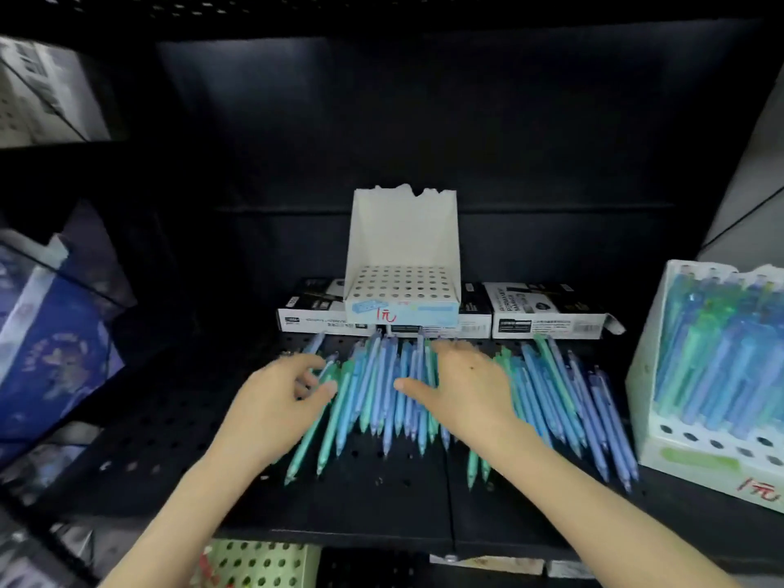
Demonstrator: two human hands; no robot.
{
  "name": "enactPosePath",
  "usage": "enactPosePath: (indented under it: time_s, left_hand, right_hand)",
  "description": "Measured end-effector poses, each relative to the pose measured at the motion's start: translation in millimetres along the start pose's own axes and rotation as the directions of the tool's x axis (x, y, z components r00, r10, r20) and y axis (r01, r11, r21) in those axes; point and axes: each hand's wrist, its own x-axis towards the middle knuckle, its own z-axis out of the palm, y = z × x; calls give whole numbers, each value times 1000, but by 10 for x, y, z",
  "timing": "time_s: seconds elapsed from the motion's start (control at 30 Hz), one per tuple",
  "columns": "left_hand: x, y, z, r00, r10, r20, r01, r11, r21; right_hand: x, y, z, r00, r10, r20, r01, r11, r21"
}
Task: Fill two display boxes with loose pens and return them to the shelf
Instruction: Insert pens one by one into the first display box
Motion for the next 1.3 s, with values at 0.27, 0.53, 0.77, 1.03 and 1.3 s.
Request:
enactPosePath:
  time_s: [0.27,0.53,0.77,1.03,1.3]
  left_hand:
    - [125,209,302,994,-16,111,22,999,-48]
    - [193,339,433,995,-79,66,89,981,-171]
    - [268,290,498,995,-97,35,101,987,-125]
    - [309,250,494,993,-117,35,120,988,-99]
    - [395,223,253,958,-166,233,200,971,-131]
  right_hand:
    - [29,-12,111,998,70,9,-70,997,28]
    - [48,-38,157,996,70,-61,-67,997,46]
    - [41,-49,176,993,81,-86,-86,995,-54]
    - [66,-25,151,987,156,-30,-149,976,157]
    - [129,93,37,952,272,141,-303,769,563]
